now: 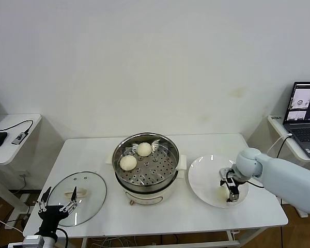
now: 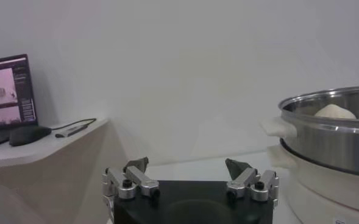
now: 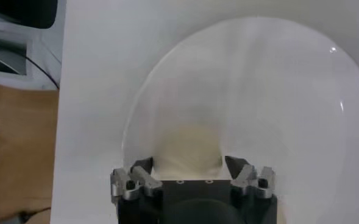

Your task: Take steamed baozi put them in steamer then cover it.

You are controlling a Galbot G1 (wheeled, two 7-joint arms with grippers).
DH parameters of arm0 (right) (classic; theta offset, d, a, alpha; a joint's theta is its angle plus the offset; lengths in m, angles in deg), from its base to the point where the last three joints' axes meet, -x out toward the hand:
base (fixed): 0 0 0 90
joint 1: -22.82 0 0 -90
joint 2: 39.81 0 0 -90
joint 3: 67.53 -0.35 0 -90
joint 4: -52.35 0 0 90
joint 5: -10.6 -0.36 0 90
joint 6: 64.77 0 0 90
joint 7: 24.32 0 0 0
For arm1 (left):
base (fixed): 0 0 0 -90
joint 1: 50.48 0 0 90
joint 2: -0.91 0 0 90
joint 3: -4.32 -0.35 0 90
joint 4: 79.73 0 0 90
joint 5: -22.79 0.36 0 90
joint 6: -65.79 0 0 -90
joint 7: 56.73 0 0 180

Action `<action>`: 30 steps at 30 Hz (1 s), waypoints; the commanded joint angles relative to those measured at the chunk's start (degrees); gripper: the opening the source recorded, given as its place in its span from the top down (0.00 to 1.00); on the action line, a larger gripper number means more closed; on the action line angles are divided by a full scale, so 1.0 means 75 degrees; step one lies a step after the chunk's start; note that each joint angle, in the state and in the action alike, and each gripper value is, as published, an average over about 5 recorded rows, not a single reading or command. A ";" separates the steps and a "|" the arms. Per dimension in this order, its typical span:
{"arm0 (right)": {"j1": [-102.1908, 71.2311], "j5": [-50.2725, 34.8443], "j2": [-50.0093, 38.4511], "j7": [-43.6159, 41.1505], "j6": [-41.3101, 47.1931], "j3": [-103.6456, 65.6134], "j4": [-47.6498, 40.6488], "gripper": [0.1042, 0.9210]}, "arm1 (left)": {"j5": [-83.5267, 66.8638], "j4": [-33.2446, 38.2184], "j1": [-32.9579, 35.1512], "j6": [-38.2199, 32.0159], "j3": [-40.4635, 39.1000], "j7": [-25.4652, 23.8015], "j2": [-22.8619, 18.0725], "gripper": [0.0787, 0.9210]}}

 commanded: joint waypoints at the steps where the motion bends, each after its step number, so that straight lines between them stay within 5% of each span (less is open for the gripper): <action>1: -0.0126 -0.0002 0.0087 0.0034 0.0023 -0.0125 -0.0145 0.35 | 0.0008 0.0021 0.0017 0.0000 -0.0005 0.0001 -0.0006 0.12; 18: 0.2123 -0.0932 0.0137 -0.0450 0.0064 -0.0127 -0.0166 0.41 | 0.0008 0.0049 -0.0046 0.0015 -0.0091 -0.0004 0.0061 0.12; 30: 0.4922 -0.2051 0.1811 -0.0484 0.0006 0.0869 -0.0655 0.40 | -0.0044 0.0067 -0.0080 0.0016 -0.0065 -0.0002 0.0114 0.12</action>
